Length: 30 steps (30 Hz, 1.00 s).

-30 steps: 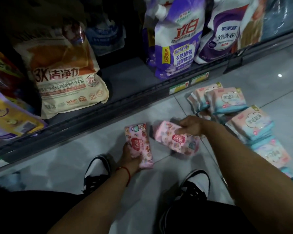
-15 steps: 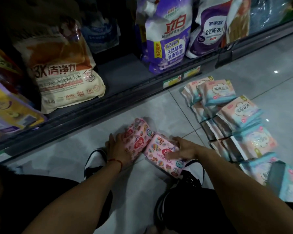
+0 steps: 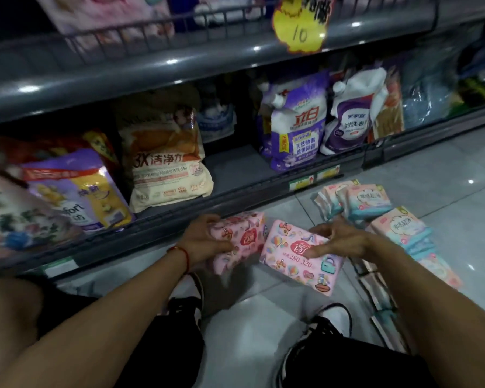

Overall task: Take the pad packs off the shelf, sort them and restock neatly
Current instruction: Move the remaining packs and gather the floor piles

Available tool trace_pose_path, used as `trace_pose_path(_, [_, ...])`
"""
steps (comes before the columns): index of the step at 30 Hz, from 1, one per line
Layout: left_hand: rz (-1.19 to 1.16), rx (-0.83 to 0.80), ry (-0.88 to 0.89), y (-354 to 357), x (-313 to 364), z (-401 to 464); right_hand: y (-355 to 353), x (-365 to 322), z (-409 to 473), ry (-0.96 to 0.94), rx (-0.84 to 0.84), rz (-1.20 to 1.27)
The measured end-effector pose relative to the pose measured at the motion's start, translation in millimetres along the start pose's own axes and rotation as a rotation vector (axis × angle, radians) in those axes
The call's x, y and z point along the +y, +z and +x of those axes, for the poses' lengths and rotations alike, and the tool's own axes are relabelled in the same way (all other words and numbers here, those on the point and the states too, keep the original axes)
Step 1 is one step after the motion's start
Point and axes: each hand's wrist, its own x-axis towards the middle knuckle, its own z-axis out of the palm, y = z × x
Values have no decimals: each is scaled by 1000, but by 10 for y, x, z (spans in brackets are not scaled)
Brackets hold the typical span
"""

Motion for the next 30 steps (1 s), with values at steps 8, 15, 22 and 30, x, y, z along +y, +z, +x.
trace_pose_path(8, [-84,166,276,-1259,618,-914,-186,-1123,-985,-305,261,-128])
trace_pose_path(15, [-22,360,569,-2159,1060,-1508,-201,-2355,-1862,-657,533,-186])
trace_pose_path(22, [77,471,719,-3096,1442,-1745,-263,-3403,-2126,-905,810,-282])
trace_pose_path(30, [-61,128,743,-3074,1529,-1761,-140,-3972,-1968,-1120,925,-377])
